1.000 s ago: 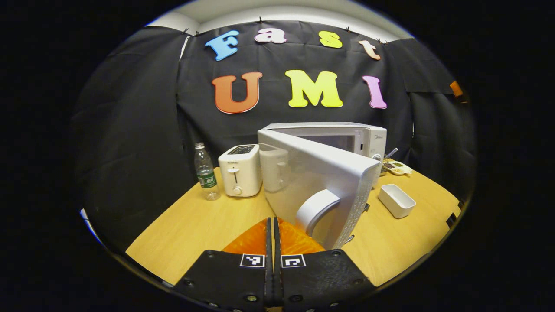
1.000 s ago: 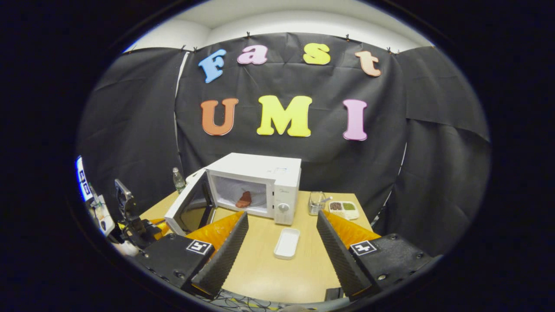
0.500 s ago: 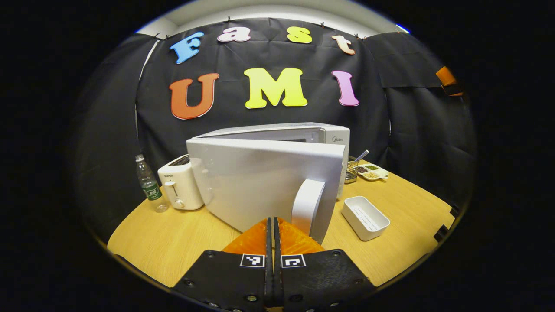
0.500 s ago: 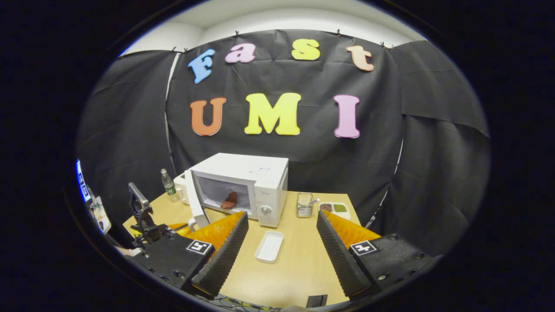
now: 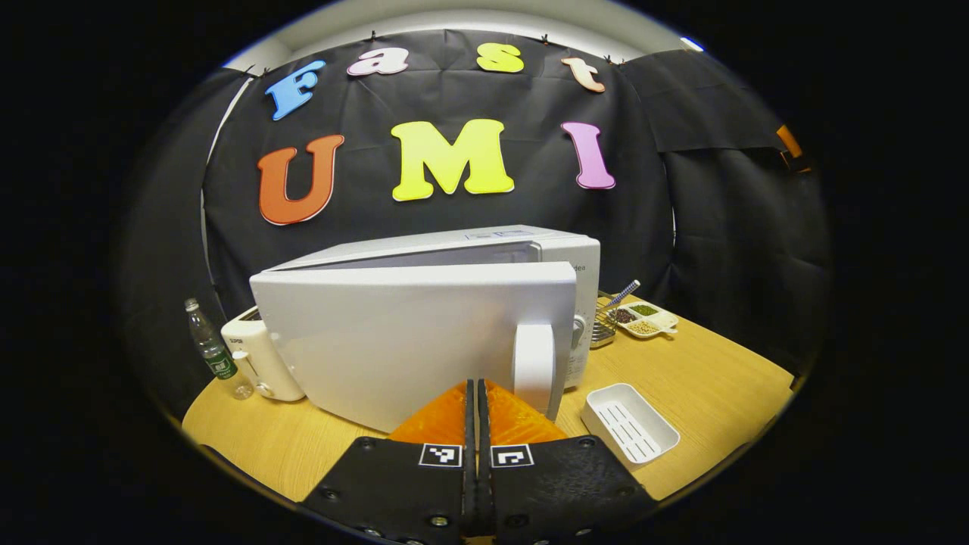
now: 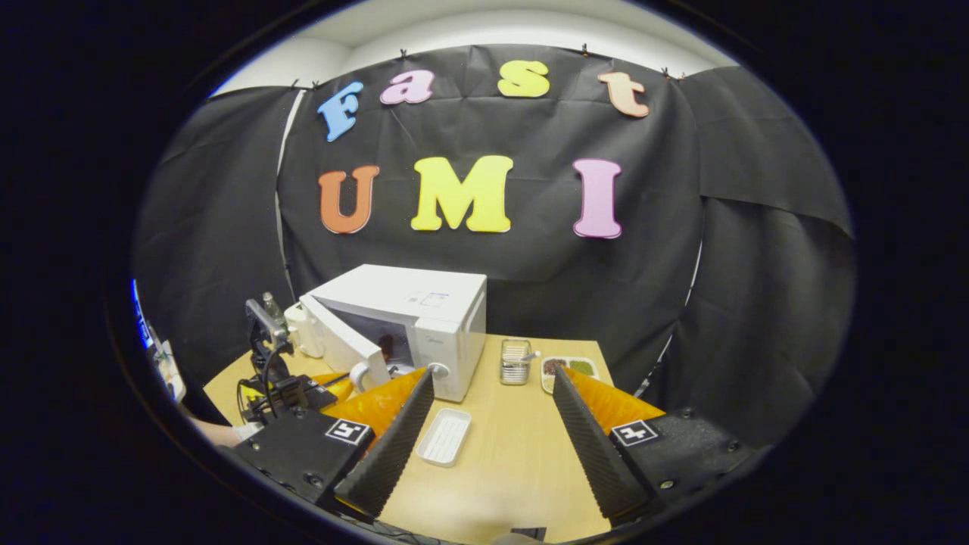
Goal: Open the microwave oven with the left hand, put the food in, and close the microwave oven.
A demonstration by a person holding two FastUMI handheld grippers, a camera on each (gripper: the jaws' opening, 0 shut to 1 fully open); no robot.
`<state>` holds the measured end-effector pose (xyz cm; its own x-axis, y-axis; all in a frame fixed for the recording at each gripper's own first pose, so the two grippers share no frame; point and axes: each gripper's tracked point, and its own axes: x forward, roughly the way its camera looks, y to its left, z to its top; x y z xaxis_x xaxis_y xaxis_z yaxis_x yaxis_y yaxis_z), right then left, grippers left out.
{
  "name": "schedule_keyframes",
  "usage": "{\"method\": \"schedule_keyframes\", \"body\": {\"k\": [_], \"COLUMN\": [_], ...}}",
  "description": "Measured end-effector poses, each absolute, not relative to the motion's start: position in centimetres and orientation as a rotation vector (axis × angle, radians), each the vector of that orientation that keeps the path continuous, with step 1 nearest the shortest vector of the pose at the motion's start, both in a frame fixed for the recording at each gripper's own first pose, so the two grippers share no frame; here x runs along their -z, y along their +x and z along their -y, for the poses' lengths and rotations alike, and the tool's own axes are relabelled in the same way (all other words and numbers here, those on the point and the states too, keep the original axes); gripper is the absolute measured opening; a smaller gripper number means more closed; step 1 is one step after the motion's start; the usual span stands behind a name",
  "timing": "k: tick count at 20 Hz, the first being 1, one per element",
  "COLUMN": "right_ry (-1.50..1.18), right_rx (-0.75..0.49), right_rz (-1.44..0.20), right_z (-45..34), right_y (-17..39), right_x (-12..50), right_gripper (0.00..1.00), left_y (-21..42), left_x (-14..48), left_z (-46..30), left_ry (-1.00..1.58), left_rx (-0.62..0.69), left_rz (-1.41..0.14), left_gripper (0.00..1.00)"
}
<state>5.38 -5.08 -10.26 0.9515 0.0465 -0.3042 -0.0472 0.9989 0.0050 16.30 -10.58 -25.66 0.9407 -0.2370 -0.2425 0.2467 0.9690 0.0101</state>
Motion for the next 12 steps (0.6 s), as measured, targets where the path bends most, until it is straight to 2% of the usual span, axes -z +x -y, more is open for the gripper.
{"method": "schedule_keyframes", "body": {"k": [1, 2, 5, 6, 7, 8, 9, 10, 11, 12], "right_ry": [-0.003, -0.003, 0.003, 0.003, 0.001, 0.001, 0.003, 0.005, 0.006, 0.006], "right_rx": [-0.044, -0.044, -0.042, -0.041, -0.041, -0.041, -0.041, -0.041, -0.041, -0.042], "right_rz": [-0.314, -0.319, -0.328, -0.33, -0.333, -0.336, -0.337, -0.337, -0.338, -0.342], "right_z": [5.4, 5.5, 6.0, 6.1, 6.3, 6.4, 6.6, 6.8, 7.0, 7.2], "right_y": [5.5, 5.7, 6.1, 6.2, 6.3, 6.5, 6.6, 6.9, 7.0, 7.2], "right_x": [10.5, 10.7, 10.9, 11.1, 11.2, 11.3, 11.3, 11.3, 11.3, 11.5], "right_gripper": [1.0, 0.96, 0.96, 1.0, 0.96, 0.96, 1.0, 0.96, 1.0, 1.0], "left_y": [16.9, 17.3, 19.1, 19.6, 20.2, 20.7, 21.2, 21.8, 22.4, 22.8], "left_x": [25.6, 25.6, 25.7, 25.7, 25.7, 25.7, 25.7, 25.7, 25.7, 25.7], "left_z": [10.8, 11.2, 12.0, 12.2, 12.5, 12.7, 12.9, 13.1, 13.3, 13.4], "left_ry": [0.043, 0.041, 0.045, 0.037, 0.031, 0.033, 0.043, 0.048, 0.051, 0.051], "left_rx": [0.25, 0.254, 0.25, 0.249, 0.25, 0.252, 0.251, 0.249, 0.25, 0.249], "left_rz": [-0.24, -0.241, -0.239, -0.241, -0.246, -0.243, -0.241, -0.24, -0.239, -0.238], "left_gripper": [0.0, 0.0, 0.0, 0.0, 0.0, 0.0, 0.0, 0.0, 0.0, 0.0]}}
